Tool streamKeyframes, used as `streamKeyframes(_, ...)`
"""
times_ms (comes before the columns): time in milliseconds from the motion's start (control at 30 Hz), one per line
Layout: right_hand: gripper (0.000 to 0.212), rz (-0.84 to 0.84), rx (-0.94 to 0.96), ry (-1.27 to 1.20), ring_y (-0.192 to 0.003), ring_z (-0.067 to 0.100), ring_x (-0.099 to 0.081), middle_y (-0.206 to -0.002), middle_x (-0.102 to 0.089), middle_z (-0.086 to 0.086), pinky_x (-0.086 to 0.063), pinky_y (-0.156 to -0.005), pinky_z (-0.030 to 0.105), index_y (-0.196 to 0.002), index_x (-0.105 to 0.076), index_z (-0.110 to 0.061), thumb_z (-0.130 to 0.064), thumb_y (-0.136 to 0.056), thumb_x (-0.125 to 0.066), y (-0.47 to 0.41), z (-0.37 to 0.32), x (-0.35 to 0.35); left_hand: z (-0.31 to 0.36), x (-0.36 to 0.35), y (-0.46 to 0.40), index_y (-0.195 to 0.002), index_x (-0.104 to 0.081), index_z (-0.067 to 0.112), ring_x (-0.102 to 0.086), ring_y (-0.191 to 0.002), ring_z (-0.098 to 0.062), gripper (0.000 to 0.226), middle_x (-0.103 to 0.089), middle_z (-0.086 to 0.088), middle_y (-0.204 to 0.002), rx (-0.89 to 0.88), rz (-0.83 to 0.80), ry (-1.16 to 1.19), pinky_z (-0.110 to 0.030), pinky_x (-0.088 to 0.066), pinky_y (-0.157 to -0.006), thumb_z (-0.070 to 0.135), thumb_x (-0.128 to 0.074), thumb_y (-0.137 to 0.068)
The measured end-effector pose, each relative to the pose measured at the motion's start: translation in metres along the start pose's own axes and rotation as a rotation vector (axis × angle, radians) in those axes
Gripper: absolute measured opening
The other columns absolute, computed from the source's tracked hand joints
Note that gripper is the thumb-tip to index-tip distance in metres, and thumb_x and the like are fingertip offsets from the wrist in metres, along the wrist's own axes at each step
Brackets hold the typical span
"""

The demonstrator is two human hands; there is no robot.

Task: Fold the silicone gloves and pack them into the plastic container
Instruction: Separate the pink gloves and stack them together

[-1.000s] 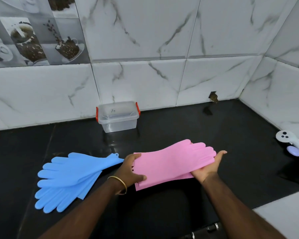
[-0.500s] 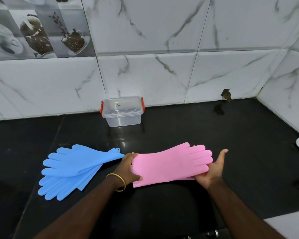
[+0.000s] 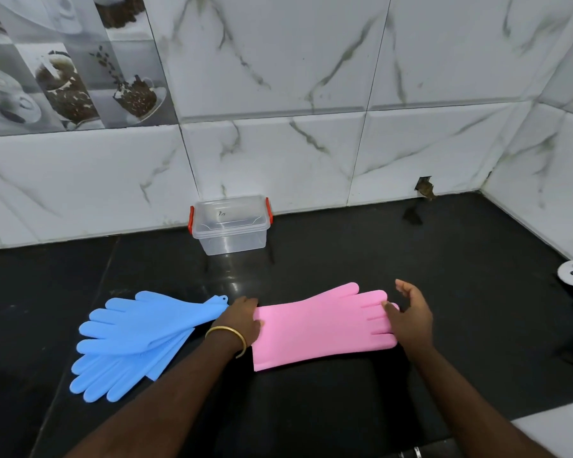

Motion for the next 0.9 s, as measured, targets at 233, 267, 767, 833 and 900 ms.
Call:
streamKeyframes(233, 0.048, -0.233, 0.254, 0.038, -0.117, 0.004, -0.054, -0.126, -0.057, -0.011, -0.043, -0.099, 0.022, -0.134, -0.052, -0.026, -0.026, -0.089, -0.069, 0.077, -0.043, -0.076, 0.007, 0.018, -0.016, -0.098, -0.062, 0.021, -0.057, -0.105, -0.022, 0.016, -0.058, -0.004, -0.114, -0.029, 0.018, -0.066, -0.029, -0.047, -0.088, 0.024, -0.062, -0.082)
streamKeyframes(267, 0.049, -0.304, 0.242, -0.041, -0.121, 0.0, -0.051, -0.129, -0.056, -0.014, -0.041, -0.1, 0.016, -0.135, -0.051, -0.025, -0.027, -0.09, -0.069, 0.085, -0.047, -0.092, 0.007, 0.02, -0.017, -0.094, -0.06, 0.022, -0.058, -0.101, -0.021, 0.013, -0.062, -0.004, -0.11, -0.039, 0.004, -0.031, -0.027, -0.045, -0.083, 0.025, -0.061, -0.082)
streamKeyframes(767, 0.043, -0.383, -0.131, -0.267, -0.114, 0.002, -0.051, -0.135, -0.051, -0.013, -0.039, -0.085, 0.014, -0.136, -0.044, -0.033, -0.046, -0.097, -0.051, 0.075, -0.045, -0.168, 0.009, 0.012, 0.013, -0.113, -0.065, 0.027, -0.059, -0.097, -0.018, 0.036, -0.062, -0.003, -0.116, 0.039, 0.045, 0.81, -0.048, -0.058, -0.084, 0.004, -0.061, -0.085)
streamKeyframes(833, 0.043, -0.412, -0.163, -0.294, -0.121, 0.007, -0.05, -0.139, -0.051, -0.01, -0.041, -0.097, 0.025, -0.135, -0.044, -0.034, -0.05, -0.096, -0.05, 0.072, -0.043, -0.166, 0.021, 0.017, 0.013, -0.128, -0.056, 0.024, -0.058, -0.109, -0.018, 0.057, -0.06, 0.001, -0.124, -0.023, 0.033, 0.725, -0.045, -0.056, -0.09, 0.006, -0.072, -0.076)
streamKeyframes(900, 0.04, -0.462, -0.215, -0.385, -0.122, 0.013, -0.054, -0.136, -0.057, -0.005, -0.044, -0.103, 0.035, -0.129, -0.049, -0.033, -0.052, -0.095, -0.051, 0.07, -0.042, -0.161, 0.04, 0.023, 0.012, -0.13, -0.051, 0.025, -0.06, -0.108, -0.021, 0.066, -0.059, 0.002, -0.123, -0.04, 0.033, 0.722, -0.045, -0.058, -0.086, 0.002, -0.073, -0.073)
Point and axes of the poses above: each hand's wrist, its own y-axis away from the middle knuckle, its own x-axis out of the back of the hand, z = x × y, the point moved 4 cm from there along -y, towards the middle knuckle
